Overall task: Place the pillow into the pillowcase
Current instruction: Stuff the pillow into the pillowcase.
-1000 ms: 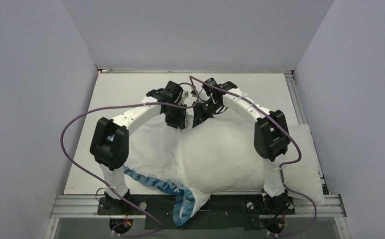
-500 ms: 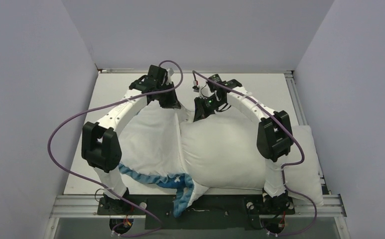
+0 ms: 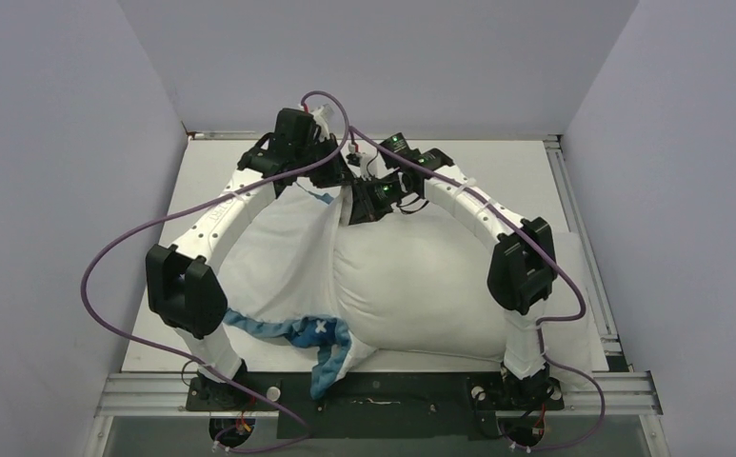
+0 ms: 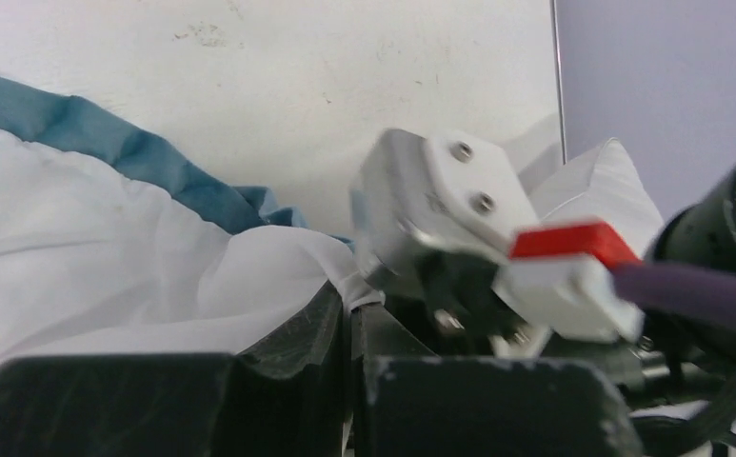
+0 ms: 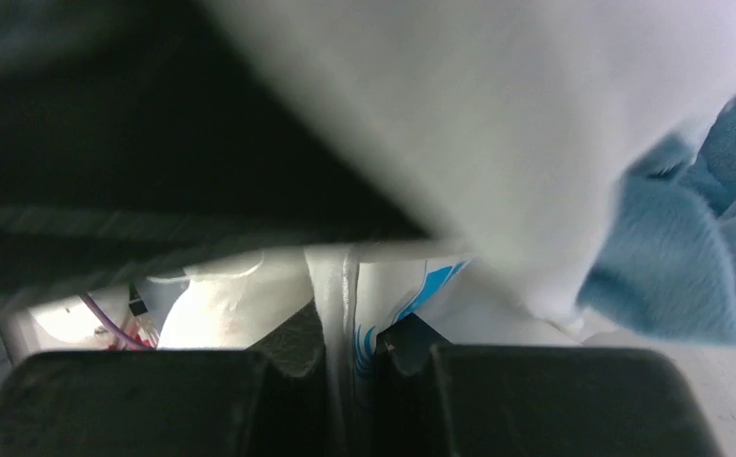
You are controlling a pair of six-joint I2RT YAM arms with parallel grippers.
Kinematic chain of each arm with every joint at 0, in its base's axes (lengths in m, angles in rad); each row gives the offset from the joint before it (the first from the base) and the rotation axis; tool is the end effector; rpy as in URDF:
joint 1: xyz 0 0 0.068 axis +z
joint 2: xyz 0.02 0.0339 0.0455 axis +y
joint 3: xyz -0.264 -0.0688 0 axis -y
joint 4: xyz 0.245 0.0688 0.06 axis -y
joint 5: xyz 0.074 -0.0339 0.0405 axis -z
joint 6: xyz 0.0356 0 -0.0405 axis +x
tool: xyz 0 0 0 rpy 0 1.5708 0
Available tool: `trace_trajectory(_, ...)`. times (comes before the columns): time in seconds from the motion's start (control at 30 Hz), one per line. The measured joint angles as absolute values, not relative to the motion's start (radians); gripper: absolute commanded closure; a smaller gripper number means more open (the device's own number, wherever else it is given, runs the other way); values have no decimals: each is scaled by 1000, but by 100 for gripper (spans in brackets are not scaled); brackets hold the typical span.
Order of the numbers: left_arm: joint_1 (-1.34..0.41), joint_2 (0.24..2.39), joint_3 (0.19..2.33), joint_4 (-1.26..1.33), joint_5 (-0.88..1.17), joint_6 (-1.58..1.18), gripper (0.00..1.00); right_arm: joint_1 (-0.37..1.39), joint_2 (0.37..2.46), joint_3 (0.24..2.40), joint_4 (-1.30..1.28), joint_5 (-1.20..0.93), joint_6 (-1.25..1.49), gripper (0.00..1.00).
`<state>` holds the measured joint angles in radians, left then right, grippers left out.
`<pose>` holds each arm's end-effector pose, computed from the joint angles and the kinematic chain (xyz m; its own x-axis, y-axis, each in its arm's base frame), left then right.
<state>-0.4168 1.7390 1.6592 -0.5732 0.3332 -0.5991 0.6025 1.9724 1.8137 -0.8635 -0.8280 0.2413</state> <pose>0.3598 -0.1721 0.3487 -0.8085 -0.2248 -0.5439 0.1988 0.7655 -0.6120 0.3359 0.2629 0.2933 -0.8499 -0.3884 -0.3562 -0.5115 0.4453 0.7349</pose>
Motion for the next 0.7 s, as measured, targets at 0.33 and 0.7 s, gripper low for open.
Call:
trace_trajectory(0.33, -426, 1611, 1563, -448, 318, -697, 100, 509, 2030, 1778, -540, -929, 627, 95)
trace_trajectory(0.7, -486, 1586, 1555, -282, 284, -763, 100, 467, 2075, 1790, -119, -943, 1010, 95)
